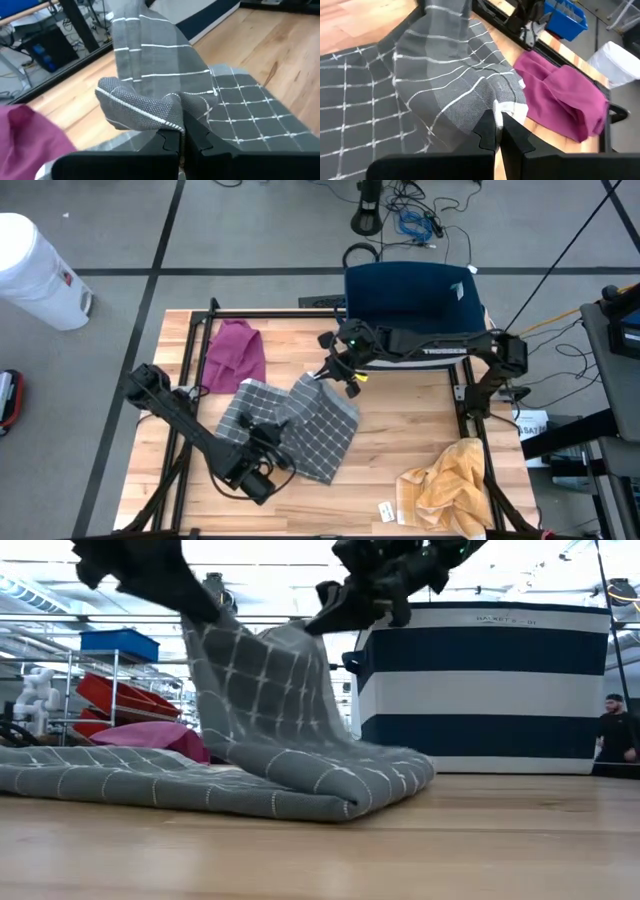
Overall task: Fold towel
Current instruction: Fold the gray checkered towel
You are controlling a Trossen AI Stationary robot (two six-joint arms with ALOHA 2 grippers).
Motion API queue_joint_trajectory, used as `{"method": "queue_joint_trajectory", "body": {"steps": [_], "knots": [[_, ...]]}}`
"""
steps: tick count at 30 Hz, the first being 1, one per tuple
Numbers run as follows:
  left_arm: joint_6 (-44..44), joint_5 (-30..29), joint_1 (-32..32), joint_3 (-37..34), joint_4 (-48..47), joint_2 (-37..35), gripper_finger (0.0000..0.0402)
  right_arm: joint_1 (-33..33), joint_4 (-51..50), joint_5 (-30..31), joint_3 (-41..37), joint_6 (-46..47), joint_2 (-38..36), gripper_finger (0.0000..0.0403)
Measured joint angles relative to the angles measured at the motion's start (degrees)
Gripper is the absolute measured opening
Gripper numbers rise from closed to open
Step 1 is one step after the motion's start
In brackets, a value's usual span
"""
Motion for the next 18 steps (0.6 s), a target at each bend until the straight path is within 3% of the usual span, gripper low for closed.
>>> {"method": "queue_joint_trajectory", "body": {"steps": [7,18], "knots": [[-11.50,4.18,-1.54,-0.15,-11.32,0.00,0.0000,-0.27,7.37,-2.00,0.00,-0.18,5.38,0.0000],[-26.55,16.96,-4.59,-0.15,-23.69,0.00,0.0000,-0.27,21.24,-4.93,-0.02,3.24,11.77,0.0000]]}}
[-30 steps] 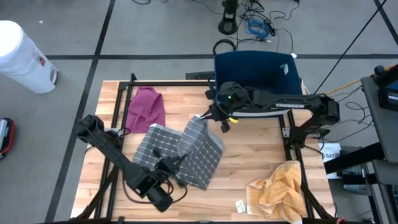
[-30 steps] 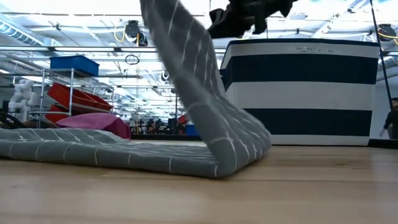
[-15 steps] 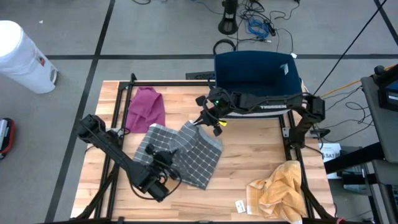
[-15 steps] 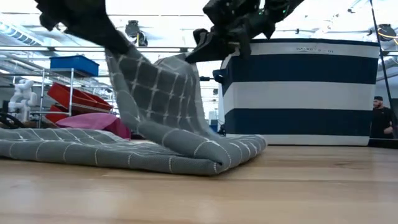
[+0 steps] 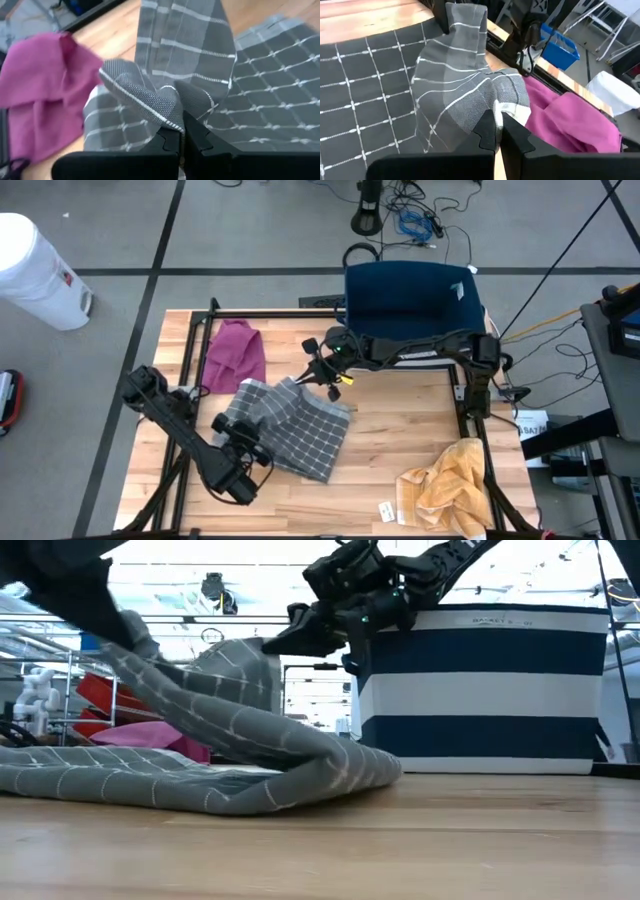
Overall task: Fold towel
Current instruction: Fold the gray checkered towel
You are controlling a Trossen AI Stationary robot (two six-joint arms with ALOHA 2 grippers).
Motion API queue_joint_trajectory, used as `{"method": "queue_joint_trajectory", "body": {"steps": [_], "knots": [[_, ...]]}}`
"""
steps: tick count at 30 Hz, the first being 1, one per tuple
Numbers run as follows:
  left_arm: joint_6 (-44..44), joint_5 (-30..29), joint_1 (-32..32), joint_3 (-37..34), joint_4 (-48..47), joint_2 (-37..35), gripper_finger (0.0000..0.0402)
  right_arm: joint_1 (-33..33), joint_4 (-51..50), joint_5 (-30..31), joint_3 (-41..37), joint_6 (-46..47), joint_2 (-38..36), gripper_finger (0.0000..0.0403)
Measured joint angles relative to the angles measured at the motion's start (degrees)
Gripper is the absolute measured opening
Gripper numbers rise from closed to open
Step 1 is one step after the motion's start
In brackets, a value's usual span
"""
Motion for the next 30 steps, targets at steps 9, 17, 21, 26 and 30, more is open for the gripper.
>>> {"method": "queue_joint_trajectory", "body": {"steps": [9,17,21,26,30], "knots": [[-5.40,8.01,-1.31,0.00,-2.15,0.00,0.0000,0.07,4.94,-0.04,1.91,2.43,2.93,0.0000],[-6.82,9.81,-1.70,-0.09,-2.40,0.00,0.0000,0.05,4.09,0.48,4.17,4.06,4.03,0.0000],[-10.55,7.87,-2.70,-2.01,-2.57,0.00,0.0000,0.07,1.39,5.27,4.65,4.29,4.03,0.0000],[-14.73,6.82,-4.28,-4.60,-1.88,0.00,0.0000,0.19,-8.61,6.37,8.48,2.09,4.46,0.0000],[-14.39,6.37,-4.37,-4.74,-1.80,0.00,0.0000,0.67,-10.64,6.52,11.29,1.51,4.23,0.0000]]}}
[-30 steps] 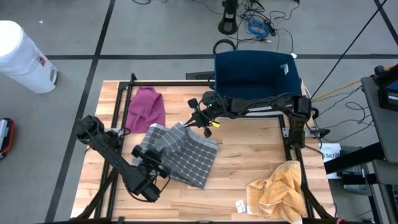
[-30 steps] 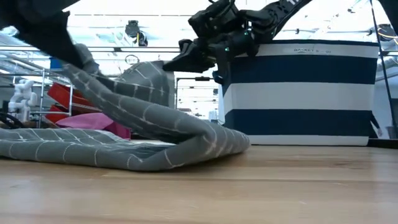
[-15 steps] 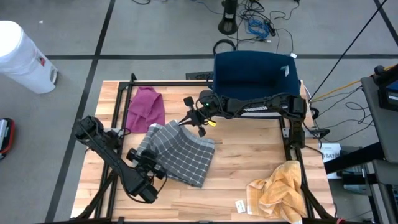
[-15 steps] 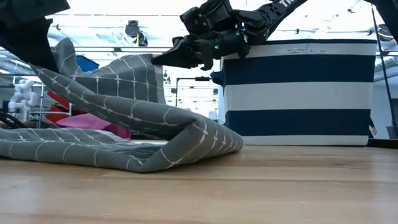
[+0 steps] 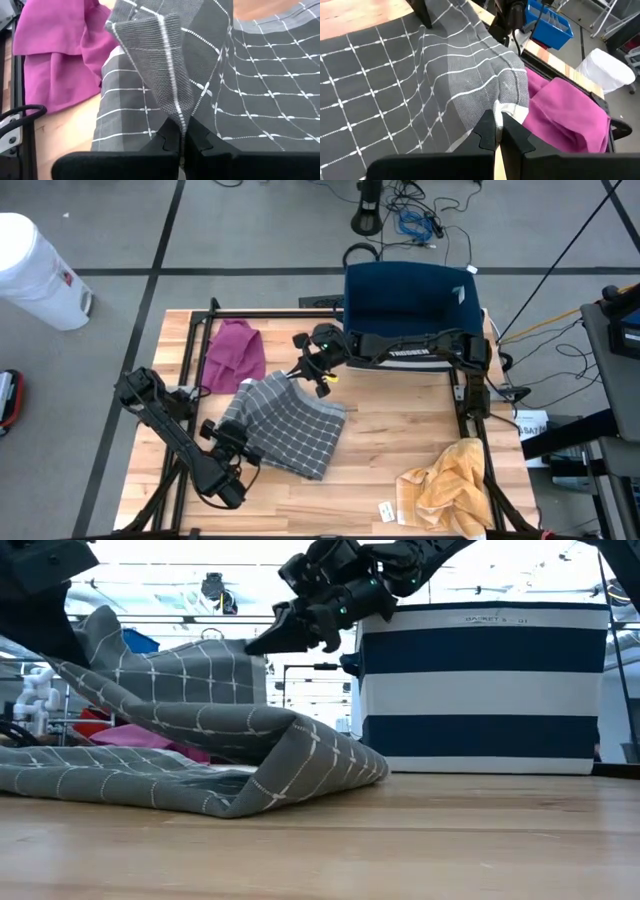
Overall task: Fold towel
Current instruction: Fold the gray checkered towel
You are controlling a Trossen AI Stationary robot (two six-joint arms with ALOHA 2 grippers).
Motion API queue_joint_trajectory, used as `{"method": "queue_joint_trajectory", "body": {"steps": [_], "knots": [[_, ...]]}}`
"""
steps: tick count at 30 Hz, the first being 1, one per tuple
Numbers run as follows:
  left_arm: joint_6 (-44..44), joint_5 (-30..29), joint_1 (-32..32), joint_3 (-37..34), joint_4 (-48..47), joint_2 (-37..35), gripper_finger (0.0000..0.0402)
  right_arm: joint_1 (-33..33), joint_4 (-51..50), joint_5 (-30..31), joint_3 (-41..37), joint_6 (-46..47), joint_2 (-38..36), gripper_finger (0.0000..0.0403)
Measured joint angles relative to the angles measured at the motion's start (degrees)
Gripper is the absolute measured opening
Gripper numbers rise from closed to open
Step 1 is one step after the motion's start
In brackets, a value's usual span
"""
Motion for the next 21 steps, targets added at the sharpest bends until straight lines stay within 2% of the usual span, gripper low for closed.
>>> {"method": "queue_joint_trajectory", "body": {"steps": [11,21], "knots": [[-0.90,1.39,-2.23,-0.91,-0.78,0.00,0.0000,0.25,-3.27,-0.15,2.90,-2.40,0.22,0.0000],[-0.98,1.66,-2.16,-6.19,5.11,0.00,0.0000,0.25,-3.00,-0.15,2.96,-2.50,2.30,0.0000]]}}
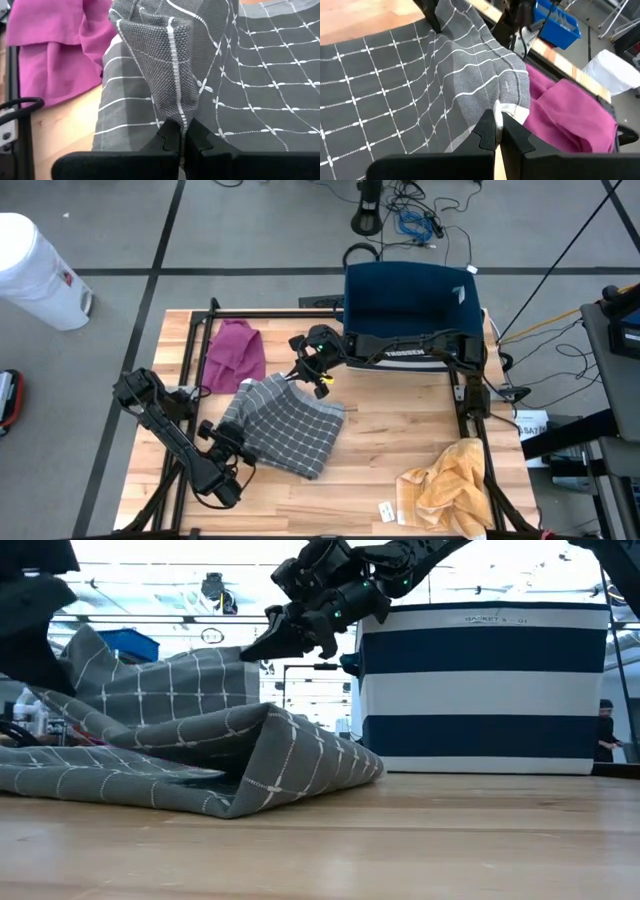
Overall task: Fold towel
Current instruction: Fold the gray checkered towel
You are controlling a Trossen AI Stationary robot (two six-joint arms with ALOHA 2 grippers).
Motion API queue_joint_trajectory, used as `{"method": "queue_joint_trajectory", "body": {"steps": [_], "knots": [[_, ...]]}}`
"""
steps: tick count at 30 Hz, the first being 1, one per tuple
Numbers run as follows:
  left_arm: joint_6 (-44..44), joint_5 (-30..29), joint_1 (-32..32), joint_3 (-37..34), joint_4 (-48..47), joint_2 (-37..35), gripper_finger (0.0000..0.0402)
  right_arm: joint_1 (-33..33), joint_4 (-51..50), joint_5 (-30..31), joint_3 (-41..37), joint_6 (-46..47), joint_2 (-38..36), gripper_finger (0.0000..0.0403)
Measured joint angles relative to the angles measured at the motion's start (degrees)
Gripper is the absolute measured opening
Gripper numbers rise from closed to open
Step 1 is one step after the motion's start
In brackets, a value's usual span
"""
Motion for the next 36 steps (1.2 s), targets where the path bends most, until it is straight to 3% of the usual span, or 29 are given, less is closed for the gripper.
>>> {"method": "queue_joint_trajectory", "body": {"steps": [13,23,36], "knots": [[-0.21,0.39,-0.02,-3.25,0.94,0.00,0.0000,-0.04,5.87,0.72,0.04,0.77,2.47,0.0000],[-0.50,-3.48,-0.04,-4.40,1.68,0.00,0.0000,0.46,6.79,1.57,3.72,4.00,4.61,0.0007],[-0.46,2.56,0.00,-7.08,3.99,0.04,0.0000,1.11,8.12,1.62,3.82,2.87,8.56,0.0020]]}}
